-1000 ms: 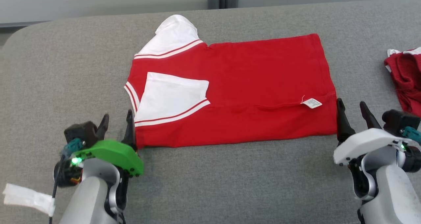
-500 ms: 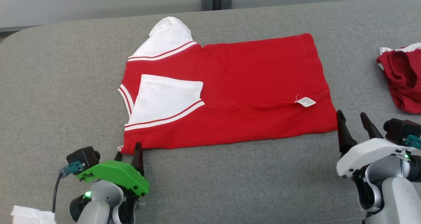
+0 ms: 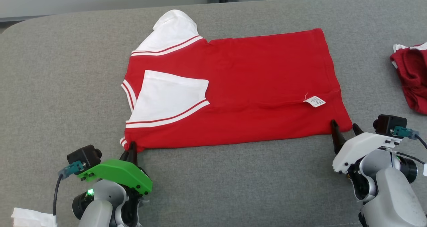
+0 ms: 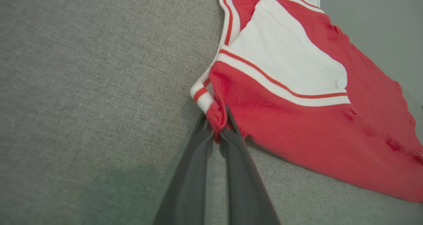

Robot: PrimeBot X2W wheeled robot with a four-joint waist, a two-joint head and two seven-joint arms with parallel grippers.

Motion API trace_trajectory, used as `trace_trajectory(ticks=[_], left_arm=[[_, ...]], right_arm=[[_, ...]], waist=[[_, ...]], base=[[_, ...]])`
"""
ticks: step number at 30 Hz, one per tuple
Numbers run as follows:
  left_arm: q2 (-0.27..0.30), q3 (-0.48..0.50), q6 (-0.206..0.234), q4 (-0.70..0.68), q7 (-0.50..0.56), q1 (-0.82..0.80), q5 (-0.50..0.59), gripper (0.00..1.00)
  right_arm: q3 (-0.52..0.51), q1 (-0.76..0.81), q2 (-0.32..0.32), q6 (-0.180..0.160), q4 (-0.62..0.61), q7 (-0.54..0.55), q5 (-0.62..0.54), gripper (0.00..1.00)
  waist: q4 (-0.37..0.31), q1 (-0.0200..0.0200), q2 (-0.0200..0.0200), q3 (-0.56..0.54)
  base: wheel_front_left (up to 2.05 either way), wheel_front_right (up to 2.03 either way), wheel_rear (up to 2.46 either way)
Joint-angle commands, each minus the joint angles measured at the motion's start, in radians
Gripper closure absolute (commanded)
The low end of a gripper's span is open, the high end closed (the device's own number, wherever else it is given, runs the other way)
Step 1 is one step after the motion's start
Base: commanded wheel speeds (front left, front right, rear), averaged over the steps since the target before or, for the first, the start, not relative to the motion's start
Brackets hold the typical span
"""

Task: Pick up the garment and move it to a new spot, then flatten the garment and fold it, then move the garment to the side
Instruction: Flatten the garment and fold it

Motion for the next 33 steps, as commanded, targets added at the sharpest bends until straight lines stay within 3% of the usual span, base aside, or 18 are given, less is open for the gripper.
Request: trace_trajectory(ticks=[1, 4, 5, 6, 7, 14, 23, 31, 32, 33], left_arm=[[0.007, -0.002, -0.006, -0.005, -0.009, -0.005, 0.009, 1.0], [0.008, -0.003, -0.006, -0.01, -0.018, -0.001, 0.011, 1.0], [0.008, -0.004, -0.009, -0.014, -0.026, -0.001, 0.014, 1.0], [0.008, -0.005, -0.012, -0.018, -0.03, -0.001, 0.015, 1.0], [0.008, -0.007, -0.016, -0.022, -0.034, 0.0, 0.015, 1.0], [0.026, -0.015, -0.016, -0.119, -0.036, 0.048, 0.023, 1.0], [0.063, -0.016, 0.048, -0.315, 0.017, 0.268, 0.012, 1.0], [0.044, -0.038, 0.077, -0.312, 0.026, 0.38, -0.001, 1.0], [0.044, -0.042, 0.075, -0.299, 0.023, 0.377, 0.004, 1.0], [0.041, -0.042, 0.074, -0.286, 0.016, 0.371, 0.006, 1.0]], right_arm=[[-0.004, -0.024, -0.003, 0.0, 0.032, 0.0, 0.001, 0.0], [-0.006, -0.061, -0.003, 0.0, 0.109, -0.011, 0.034, 0.06], [-0.002, -0.071, -0.002, 0.0, 0.13, -0.02, 0.038, 0.65], [0.0, -0.078, -0.001, 0.0, 0.142, -0.028, 0.046, 0.9], [0.002, -0.087, -0.002, 0.0, 0.152, -0.037, 0.064, 1.0], [0.003, -0.04, -0.003, 0.0, 0.093, -0.085, 0.093, 1.0], [-0.003, 0.204, -0.004, -0.001, -0.15, -0.025, 0.119, 1.0], [-0.02, 0.32, -0.004, -0.001, -0.208, -0.011, 0.166, 1.0], [-0.019, 0.321, -0.004, -0.001, -0.203, -0.014, 0.167, 0.95], [-0.021, 0.32, -0.004, -0.001, -0.195, -0.018, 0.165, 0.67]], waist=[[0.008, 0.0, 0.0, 0.001], [0.016, 0.0, 0.0, -0.002], [0.019, 0.0, 0.0, -0.005], [0.02, 0.0, 0.0, -0.007], [0.022, 0.0, 0.0, -0.013], [0.018, 0.0, 0.0, -0.06], [-0.001, 0.0, 0.0, -0.087], [-0.004, 0.0, 0.0, -0.089], [-0.004, 0.0, 0.0, -0.089], [-0.005, 0.0, 0.0, -0.091]], base=[[0.0, 0.0, 0.0], [0.0, 0.0, 0.0], [0.0, 0.0, 0.0], [0.0, 0.0, 0.0], [0.0, 0.0, 0.0], [0.0, 0.0, 0.0], [0.0, 0.0, 0.0], [0.0, 0.0, 0.0], [0.0, 0.0, 0.0], [0.0, 0.0, 0.0]])
